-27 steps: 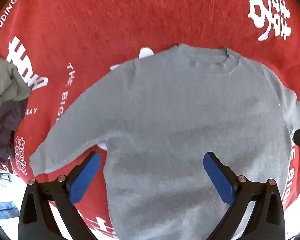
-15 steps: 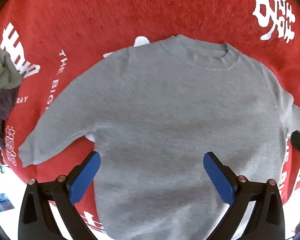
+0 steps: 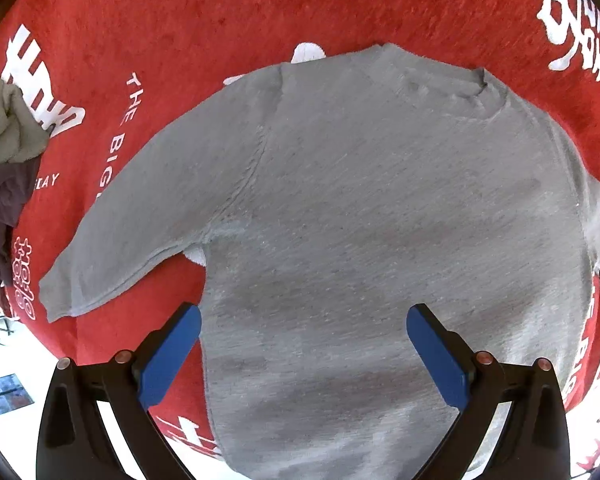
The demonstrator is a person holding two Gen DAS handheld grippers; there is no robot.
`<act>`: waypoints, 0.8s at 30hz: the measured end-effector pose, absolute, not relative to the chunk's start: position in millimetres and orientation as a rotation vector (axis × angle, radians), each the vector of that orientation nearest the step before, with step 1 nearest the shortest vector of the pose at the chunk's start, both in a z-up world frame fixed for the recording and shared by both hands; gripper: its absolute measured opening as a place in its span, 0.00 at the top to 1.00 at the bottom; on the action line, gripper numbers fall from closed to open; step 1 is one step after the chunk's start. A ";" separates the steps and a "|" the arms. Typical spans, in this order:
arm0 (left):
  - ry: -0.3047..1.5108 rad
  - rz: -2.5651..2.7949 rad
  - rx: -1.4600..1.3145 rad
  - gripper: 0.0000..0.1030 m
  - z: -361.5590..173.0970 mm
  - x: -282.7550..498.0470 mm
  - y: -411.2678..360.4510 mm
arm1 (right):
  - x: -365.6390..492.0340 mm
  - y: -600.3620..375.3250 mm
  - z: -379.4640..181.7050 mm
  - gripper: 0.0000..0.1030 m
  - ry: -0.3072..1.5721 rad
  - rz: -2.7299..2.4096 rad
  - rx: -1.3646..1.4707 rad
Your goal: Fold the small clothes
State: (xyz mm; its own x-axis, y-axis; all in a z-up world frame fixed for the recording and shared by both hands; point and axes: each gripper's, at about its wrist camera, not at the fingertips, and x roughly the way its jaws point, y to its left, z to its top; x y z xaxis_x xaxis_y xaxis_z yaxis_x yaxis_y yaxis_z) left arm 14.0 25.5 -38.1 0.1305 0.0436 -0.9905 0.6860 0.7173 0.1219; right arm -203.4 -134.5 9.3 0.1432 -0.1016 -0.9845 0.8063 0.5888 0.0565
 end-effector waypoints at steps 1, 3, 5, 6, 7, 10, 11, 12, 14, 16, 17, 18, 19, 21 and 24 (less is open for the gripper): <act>1.386 -0.515 0.657 0.00 -37.7 14.0 23.3 | -203.9 -133.6 9.1 0.00 1.267 -0.735 0.694; 1.391 -0.511 0.651 0.00 -38.0 13.9 26.2 | -204.1 -132.0 8.5 0.00 1.273 -0.731 0.693; 1.395 -0.507 0.653 0.00 -37.5 15.6 25.4 | -204.1 -131.1 7.8 0.00 1.275 -0.725 0.689; 1.397 -0.507 0.653 0.00 -37.4 15.1 24.9 | -204.1 -130.8 7.7 0.00 1.276 -0.723 0.688; 1.398 -0.506 0.654 0.00 -37.7 15.0 24.6 | -203.9 -130.8 7.6 0.00 1.277 -0.723 0.687; 1.396 -0.505 0.654 0.00 -37.0 16.1 23.6 | -203.0 -131.0 7.5 0.00 1.277 -0.722 0.696; 1.394 -0.503 0.655 0.00 -36.7 16.6 22.9 | -202.3 -131.5 7.7 0.00 1.276 -0.721 0.696; 1.394 -0.499 0.655 0.00 -36.5 17.7 21.1 | -202.4 -131.8 7.5 0.00 1.276 -0.721 0.693; 1.396 -0.491 0.648 0.00 -35.4 18.6 20.6 | -202.5 -130.8 7.7 0.00 1.277 -0.725 0.684; 1.400 -0.485 0.644 0.00 -34.6 19.7 19.2 | -203.3 -130.5 8.7 0.00 1.270 -0.737 0.677; 1.400 -0.483 0.644 0.00 -34.7 20.0 18.7 | -203.8 -130.7 8.9 0.00 1.268 -0.740 0.675; 1.400 -0.480 0.645 0.00 -34.9 20.3 19.2 | -204.2 -131.0 8.9 0.00 1.268 -0.740 0.673; 1.401 -0.479 0.646 0.00 -34.4 20.2 18.7 | -204.5 -130.4 8.4 0.00 1.270 -0.738 0.673; 1.402 -0.479 0.650 0.00 -35.0 19.6 19.0 | -203.8 -131.2 7.3 0.00 1.276 -0.735 0.674; 1.400 -0.482 0.660 0.00 -35.1 18.8 19.3 | -203.1 -130.2 6.0 0.00 1.285 -0.729 0.667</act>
